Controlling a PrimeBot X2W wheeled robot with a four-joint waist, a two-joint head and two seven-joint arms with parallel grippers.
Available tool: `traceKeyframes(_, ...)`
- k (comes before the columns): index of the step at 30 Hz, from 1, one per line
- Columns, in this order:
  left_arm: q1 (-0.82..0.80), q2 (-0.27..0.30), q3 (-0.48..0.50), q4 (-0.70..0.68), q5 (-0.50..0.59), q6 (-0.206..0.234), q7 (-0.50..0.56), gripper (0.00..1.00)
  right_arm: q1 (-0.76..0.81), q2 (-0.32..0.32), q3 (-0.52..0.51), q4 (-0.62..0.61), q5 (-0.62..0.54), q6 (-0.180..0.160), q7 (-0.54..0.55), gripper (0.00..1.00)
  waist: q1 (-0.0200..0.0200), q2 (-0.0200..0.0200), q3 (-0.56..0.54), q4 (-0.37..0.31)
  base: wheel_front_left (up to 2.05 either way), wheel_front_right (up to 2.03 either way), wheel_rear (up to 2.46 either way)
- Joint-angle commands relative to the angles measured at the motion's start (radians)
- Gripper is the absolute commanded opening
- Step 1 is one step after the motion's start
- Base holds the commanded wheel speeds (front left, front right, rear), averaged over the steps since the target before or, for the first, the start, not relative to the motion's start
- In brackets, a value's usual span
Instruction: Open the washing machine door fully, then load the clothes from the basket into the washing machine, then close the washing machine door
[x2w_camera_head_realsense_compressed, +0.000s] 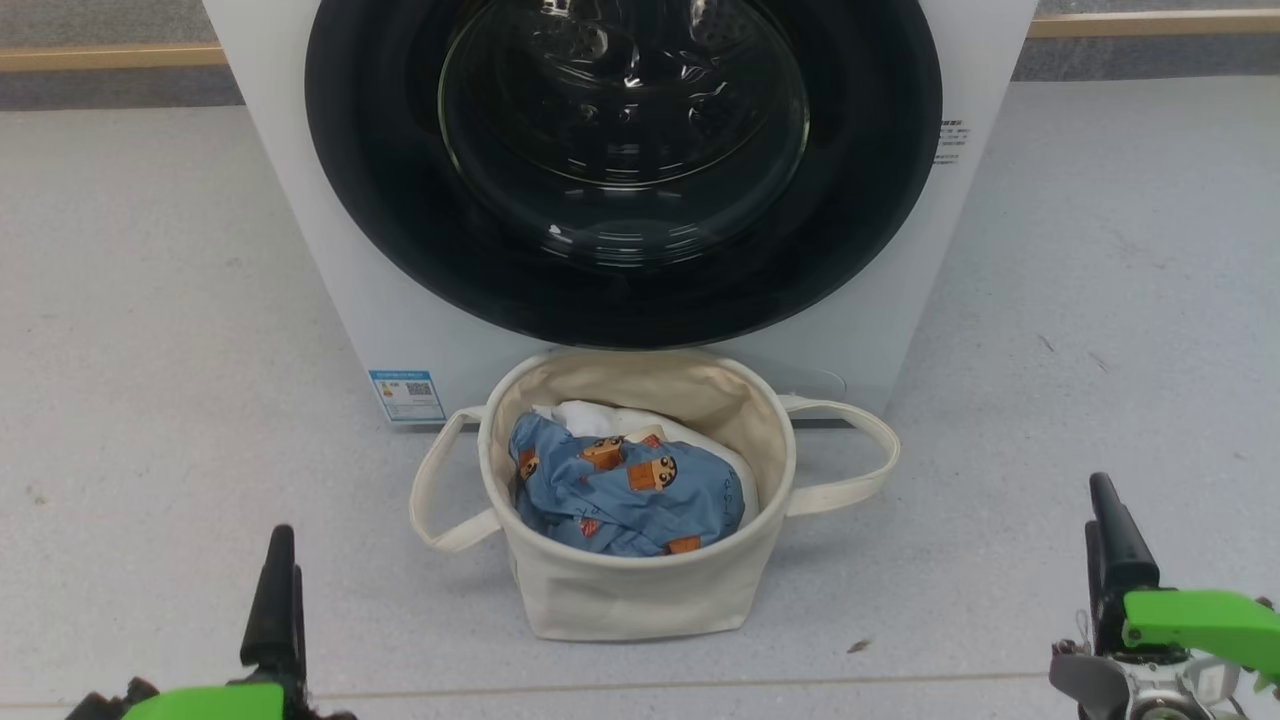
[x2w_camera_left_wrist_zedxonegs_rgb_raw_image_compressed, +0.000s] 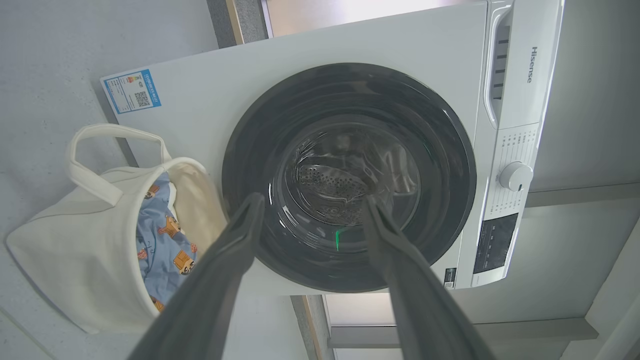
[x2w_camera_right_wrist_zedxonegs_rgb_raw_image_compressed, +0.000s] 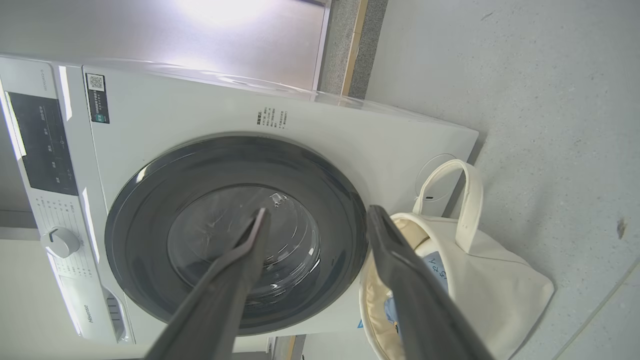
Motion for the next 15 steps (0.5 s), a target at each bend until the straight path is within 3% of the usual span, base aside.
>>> traceKeyframes(1,-0.058,0.009,0.014,-0.049,0.024,0.003,-0.009,1.00,-0.069,-0.006,0.014,-0.049,-0.030,0.000,-0.013,1.00,0.0000,-0.0001,0.000,0.001,0.00,0.00,0.00)
traceKeyframes(15,-0.079,0.010,0.000,-0.175,0.226,0.046,-0.047,1.00,-0.124,-0.007,0.066,-0.137,-0.274,0.000,-0.051,1.00,0.0000,-0.0001,0.001,0.008,0.00,0.00,0.00)
